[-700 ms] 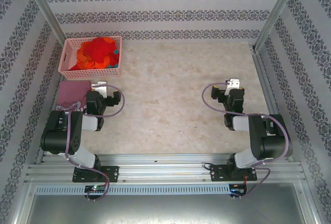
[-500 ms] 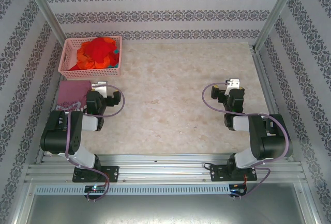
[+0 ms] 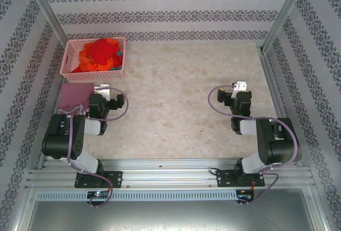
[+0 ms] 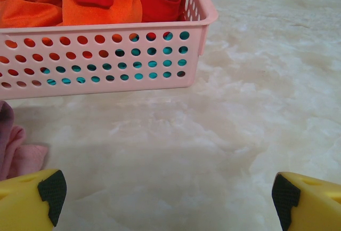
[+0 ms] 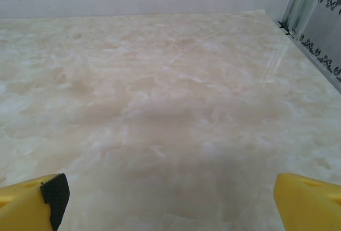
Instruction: Fold and stack the t-shirts
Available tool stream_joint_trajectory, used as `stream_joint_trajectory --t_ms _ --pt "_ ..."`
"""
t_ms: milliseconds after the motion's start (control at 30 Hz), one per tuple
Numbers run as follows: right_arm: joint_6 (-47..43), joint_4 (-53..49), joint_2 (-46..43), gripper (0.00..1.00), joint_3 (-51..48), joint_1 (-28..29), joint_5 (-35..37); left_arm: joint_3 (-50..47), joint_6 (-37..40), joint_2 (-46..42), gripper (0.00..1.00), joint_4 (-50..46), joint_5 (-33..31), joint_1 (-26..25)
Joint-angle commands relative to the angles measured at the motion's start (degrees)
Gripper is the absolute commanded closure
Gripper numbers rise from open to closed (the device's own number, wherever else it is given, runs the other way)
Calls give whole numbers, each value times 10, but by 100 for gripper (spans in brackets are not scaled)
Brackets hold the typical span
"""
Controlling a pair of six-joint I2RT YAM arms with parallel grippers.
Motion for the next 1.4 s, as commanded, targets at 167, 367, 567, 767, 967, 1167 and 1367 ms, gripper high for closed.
stream_joint_trajectory --t_ms 167,367,567,767,967,1167,1367 --pt "-13 6 -11 2 -3 -2 -44 -11 -2 -29 0 -3 -21 -1" --pt "-30 -74 -96 2 3 16 -19 -14 4 -126 0 -76 -48 -13" --pt "-62 -184 -170 2 46 66 18 33 -11 -203 0 -158 -60 -32" --pt "-81 -231 -186 2 96 161 21 151 -66 -149 0 -224 -77 -31" --pt "-98 -252 -146 2 160 264 7 340 -119 -5 0 -345 -98 -18" --pt "-104 -255 -90 2 220 339 -12 568 -180 151 0 -510 -125 0" --pt "-104 -253 -51 2 250 371 -21 741 -199 275 0 -616 -138 18"
